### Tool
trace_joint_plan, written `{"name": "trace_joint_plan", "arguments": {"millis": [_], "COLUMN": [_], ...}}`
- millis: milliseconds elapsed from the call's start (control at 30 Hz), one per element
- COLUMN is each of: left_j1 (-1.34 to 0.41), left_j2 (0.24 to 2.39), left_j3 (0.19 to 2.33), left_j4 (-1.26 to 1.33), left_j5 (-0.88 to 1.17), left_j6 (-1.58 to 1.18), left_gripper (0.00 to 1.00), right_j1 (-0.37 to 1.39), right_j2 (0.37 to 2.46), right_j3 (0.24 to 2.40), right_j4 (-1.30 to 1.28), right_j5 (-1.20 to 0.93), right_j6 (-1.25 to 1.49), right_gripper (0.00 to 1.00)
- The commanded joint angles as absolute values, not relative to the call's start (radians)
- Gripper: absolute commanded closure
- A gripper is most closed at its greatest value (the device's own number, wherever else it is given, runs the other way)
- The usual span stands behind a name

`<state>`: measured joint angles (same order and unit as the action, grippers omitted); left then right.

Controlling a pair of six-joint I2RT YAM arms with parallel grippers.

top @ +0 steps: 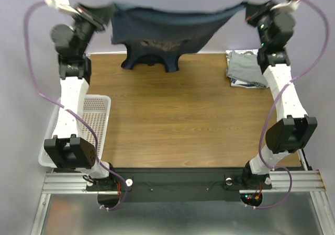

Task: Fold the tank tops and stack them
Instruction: Flatten the tank top out

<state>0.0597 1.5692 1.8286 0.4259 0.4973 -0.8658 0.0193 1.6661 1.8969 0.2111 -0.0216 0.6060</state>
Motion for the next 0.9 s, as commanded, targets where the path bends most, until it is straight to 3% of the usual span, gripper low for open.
{"name": "trace_joint_plan", "arguments": {"millis": [0, 133, 200, 333, 600, 867], "left_j1": [0.032, 0.031, 0.034, 0.029, 0.031, 0.031], "left_j2": [1.527, 1.347, 1.214, 1.004, 0.707, 0.618], "left_j3": [1.459, 1.032, 0.926, 0.885, 1.135, 1.321], "left_j4": [0.442, 0.450, 0.388, 0.269, 0.002, -0.120], "left_j5": [0.522, 0.485, 0.422, 0.374, 0.420, 0.439], "left_j6": [-0.887, -0.927, -0.901, -0.839, -0.733, -0.744], "left_gripper": [1.00, 1.00, 1.00, 1.00, 1.00, 1.00], "right_j1": [0.012, 0.005, -0.031, -0.037, -0.037, -0.037], "right_j2": [1.674, 1.541, 1.467, 1.298, 0.965, 0.862], "right_j3": [1.637, 1.386, 1.251, 1.193, 1.386, 1.588], "right_j4": [0.149, 0.086, 0.080, 0.034, -0.136, -0.255], "right_j5": [-0.081, -0.078, -0.058, -0.008, -0.067, -0.083], "right_j6": [0.598, 0.589, 0.581, 0.554, 0.515, 0.531], "right_gripper": [1.00, 1.00, 1.00, 1.00, 1.00, 1.00]}}
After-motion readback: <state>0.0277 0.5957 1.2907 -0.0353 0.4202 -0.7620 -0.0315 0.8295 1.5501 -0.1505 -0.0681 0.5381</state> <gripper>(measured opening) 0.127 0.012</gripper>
